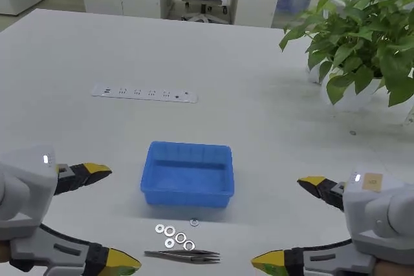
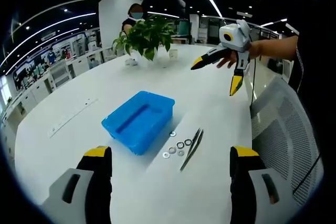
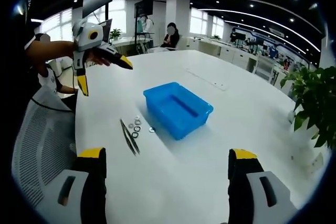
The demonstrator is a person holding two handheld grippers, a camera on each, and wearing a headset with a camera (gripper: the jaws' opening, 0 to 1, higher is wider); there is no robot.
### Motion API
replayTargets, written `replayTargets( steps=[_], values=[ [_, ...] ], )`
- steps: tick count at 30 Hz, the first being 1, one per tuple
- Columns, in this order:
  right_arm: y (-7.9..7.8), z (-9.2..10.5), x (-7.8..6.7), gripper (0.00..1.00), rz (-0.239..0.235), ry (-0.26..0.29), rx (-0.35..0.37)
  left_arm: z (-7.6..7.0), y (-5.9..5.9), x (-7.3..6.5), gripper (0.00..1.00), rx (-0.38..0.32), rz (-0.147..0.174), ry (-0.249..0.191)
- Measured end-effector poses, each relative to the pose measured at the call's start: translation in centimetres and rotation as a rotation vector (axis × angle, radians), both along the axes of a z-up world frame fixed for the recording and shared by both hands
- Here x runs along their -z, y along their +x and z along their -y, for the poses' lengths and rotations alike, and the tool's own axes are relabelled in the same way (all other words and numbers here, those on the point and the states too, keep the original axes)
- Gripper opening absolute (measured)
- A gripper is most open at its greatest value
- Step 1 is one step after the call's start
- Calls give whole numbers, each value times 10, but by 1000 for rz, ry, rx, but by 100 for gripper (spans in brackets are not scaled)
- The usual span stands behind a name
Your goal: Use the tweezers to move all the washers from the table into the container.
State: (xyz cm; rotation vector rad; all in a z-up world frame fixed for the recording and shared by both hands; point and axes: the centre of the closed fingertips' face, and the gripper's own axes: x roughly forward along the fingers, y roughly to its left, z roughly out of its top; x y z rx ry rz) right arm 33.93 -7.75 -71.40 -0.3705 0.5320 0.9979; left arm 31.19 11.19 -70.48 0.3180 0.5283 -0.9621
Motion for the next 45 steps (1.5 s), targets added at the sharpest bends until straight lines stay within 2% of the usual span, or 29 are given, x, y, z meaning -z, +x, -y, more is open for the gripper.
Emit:
replayTargets(
  steps=[17, 32, 34, 37, 45],
  values=[
    [1, 0, -2, 97, 10, 2, -3, 1, 1, -3, 98, 2, 20, -8],
    [0, -1, -5, 97, 23, 3, -10, 1, -1, -1, 97, 6, 19, -10],
    [-1, -3, -7, 94, 45, 6, -37, 1, -1, 0, 97, 12, 21, -10],
    [-2, -3, -8, 93, 42, 7, -41, 0, -1, 0, 97, 14, 28, 2],
    [-1, -3, -8, 93, 44, 2, -41, -1, -1, -1, 97, 6, 22, -8]
  ],
)
